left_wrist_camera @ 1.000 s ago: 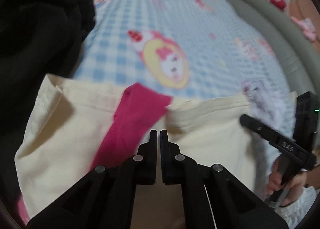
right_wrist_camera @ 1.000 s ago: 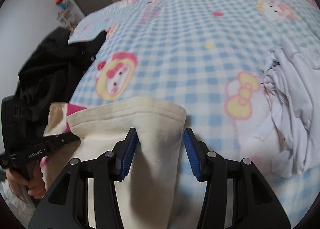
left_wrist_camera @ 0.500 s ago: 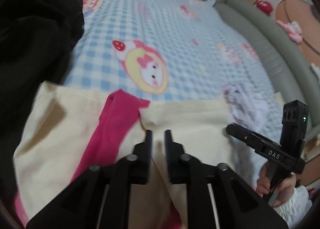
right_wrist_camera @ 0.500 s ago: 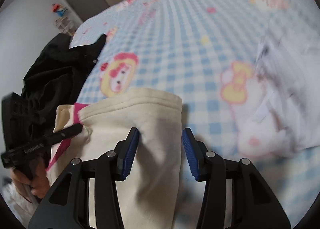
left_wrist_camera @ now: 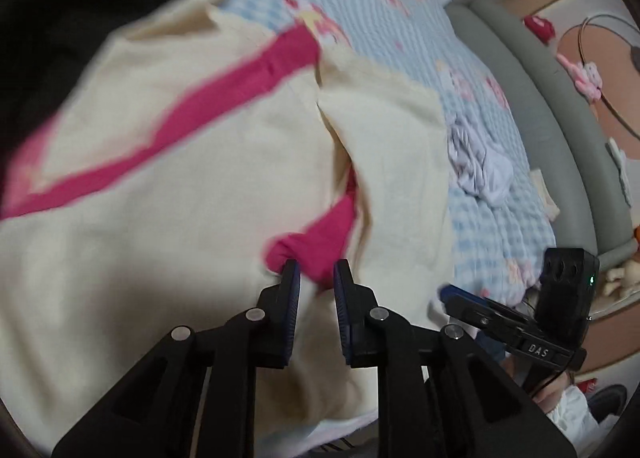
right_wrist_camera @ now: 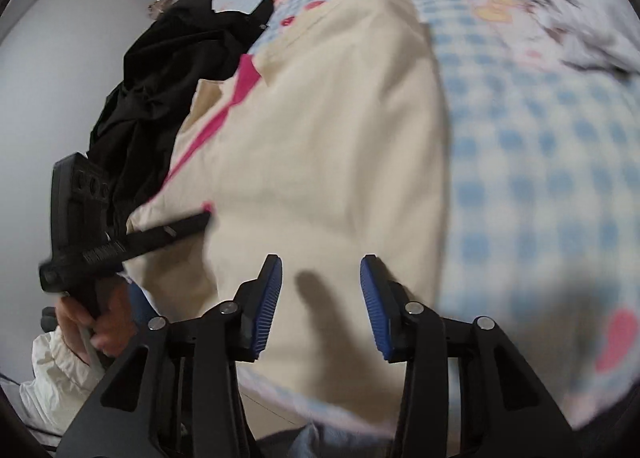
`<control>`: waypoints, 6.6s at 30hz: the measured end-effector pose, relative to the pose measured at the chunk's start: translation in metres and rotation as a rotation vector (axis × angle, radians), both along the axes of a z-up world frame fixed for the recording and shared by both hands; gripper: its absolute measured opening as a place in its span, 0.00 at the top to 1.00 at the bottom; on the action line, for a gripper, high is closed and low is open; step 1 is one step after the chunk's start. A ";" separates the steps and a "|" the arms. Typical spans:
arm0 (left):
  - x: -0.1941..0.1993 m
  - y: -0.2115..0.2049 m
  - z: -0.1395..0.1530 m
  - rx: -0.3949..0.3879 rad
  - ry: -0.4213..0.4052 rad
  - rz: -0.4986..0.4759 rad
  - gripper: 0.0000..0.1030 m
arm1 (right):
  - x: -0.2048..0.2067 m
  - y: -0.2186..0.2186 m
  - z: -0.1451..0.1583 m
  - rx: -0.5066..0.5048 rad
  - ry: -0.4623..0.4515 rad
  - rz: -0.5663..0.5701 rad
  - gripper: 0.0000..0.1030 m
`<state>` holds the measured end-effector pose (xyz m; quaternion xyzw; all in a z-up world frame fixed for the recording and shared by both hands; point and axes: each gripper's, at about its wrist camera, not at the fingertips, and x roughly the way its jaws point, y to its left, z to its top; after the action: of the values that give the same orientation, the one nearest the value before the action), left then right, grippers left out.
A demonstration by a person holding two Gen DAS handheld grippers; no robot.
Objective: Fold clothes
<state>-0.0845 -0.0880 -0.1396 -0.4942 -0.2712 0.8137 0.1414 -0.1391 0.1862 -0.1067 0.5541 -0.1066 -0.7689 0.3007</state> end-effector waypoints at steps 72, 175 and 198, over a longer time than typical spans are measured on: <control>0.000 0.131 0.067 -0.187 0.230 -0.309 0.93 | 0.023 0.021 -0.005 0.022 -0.050 -0.105 0.49; -0.044 0.064 0.036 0.022 0.097 -0.247 0.52 | -0.059 0.026 0.014 -0.165 -0.054 -0.092 0.49; -0.059 0.070 -0.015 -0.053 0.029 -0.220 0.52 | -0.065 -0.037 0.055 -0.331 0.140 0.156 0.73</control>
<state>-0.1430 -0.0182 -0.1551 -0.5127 -0.1917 0.8072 0.2207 -0.2038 0.1493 -0.0518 0.4487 -0.1673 -0.7519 0.4531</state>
